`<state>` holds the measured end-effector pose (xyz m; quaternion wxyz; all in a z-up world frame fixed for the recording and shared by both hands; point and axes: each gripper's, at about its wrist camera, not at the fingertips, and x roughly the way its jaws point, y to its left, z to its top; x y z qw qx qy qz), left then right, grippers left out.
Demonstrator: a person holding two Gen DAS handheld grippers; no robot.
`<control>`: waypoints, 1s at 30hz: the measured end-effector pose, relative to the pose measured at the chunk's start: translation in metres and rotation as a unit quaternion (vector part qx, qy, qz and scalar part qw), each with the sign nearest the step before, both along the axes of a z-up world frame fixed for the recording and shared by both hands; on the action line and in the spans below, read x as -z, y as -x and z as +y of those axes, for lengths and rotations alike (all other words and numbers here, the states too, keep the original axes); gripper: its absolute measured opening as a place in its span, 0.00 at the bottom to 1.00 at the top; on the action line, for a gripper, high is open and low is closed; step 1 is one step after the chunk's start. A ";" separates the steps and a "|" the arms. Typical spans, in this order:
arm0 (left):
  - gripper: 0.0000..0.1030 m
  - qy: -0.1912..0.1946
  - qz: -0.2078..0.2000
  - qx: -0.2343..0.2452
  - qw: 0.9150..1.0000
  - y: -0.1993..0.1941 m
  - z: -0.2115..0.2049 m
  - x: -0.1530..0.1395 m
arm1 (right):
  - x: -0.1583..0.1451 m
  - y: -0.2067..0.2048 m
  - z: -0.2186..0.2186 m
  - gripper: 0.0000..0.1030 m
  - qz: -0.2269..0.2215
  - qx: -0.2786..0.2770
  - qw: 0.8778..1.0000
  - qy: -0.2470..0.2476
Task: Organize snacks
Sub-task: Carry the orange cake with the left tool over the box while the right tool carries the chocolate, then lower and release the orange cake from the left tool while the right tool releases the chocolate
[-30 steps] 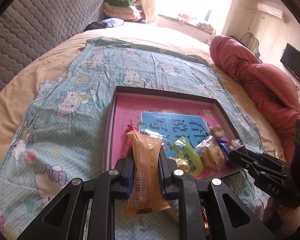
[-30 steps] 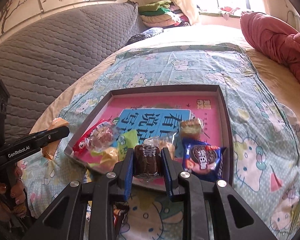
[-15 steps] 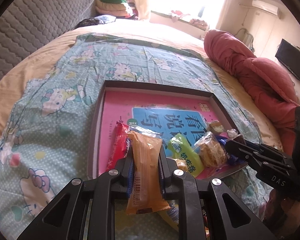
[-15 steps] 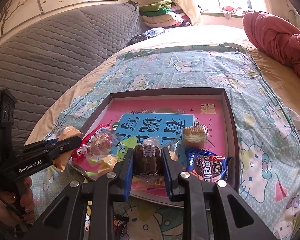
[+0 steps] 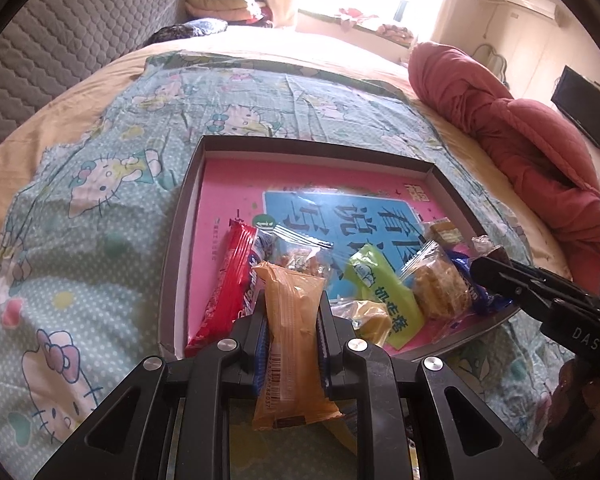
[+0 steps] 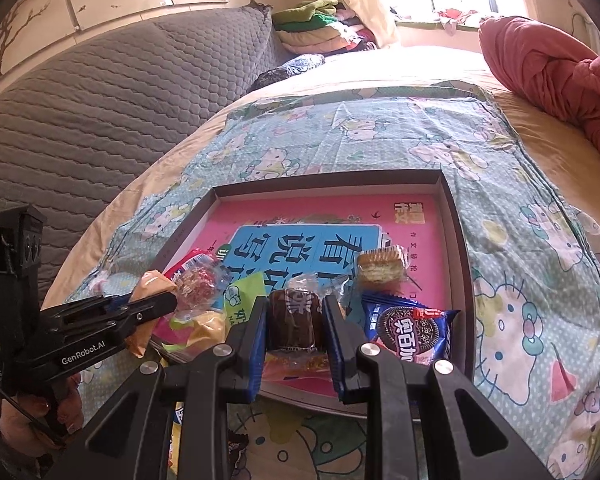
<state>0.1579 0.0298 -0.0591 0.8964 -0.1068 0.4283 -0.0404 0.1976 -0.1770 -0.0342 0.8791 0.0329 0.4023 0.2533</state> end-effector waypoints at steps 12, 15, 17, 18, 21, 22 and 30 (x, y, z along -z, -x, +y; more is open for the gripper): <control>0.20 -0.004 0.003 0.005 1.000 -0.002 -0.002 0.004 | 0.005 -0.006 -0.001 0.26 0.008 0.008 1.000 0.001; 0.20 -0.005 0.004 0.006 1.000 -0.002 -0.003 0.004 | 0.004 -0.007 0.000 0.26 0.002 0.009 1.000 0.009; 0.20 -0.005 0.004 0.010 1.000 0.000 -0.004 0.004 | 0.005 -0.009 0.001 0.26 0.002 0.010 1.000 0.013; 0.20 -0.006 0.005 0.011 1.000 0.000 -0.004 0.004 | 0.006 -0.010 0.002 0.26 0.001 0.011 1.000 0.016; 0.20 -0.005 0.006 0.014 1.000 -0.001 -0.004 0.004 | 0.009 -0.013 0.004 0.26 -0.003 0.014 0.999 0.029; 0.20 -0.004 0.006 0.014 1.000 -0.001 -0.004 0.004 | 0.010 -0.014 0.005 0.26 -0.001 0.014 0.999 0.029; 0.20 -0.002 0.007 0.014 1.000 -0.001 -0.003 0.004 | 0.018 -0.015 0.007 0.26 0.010 0.011 0.999 0.030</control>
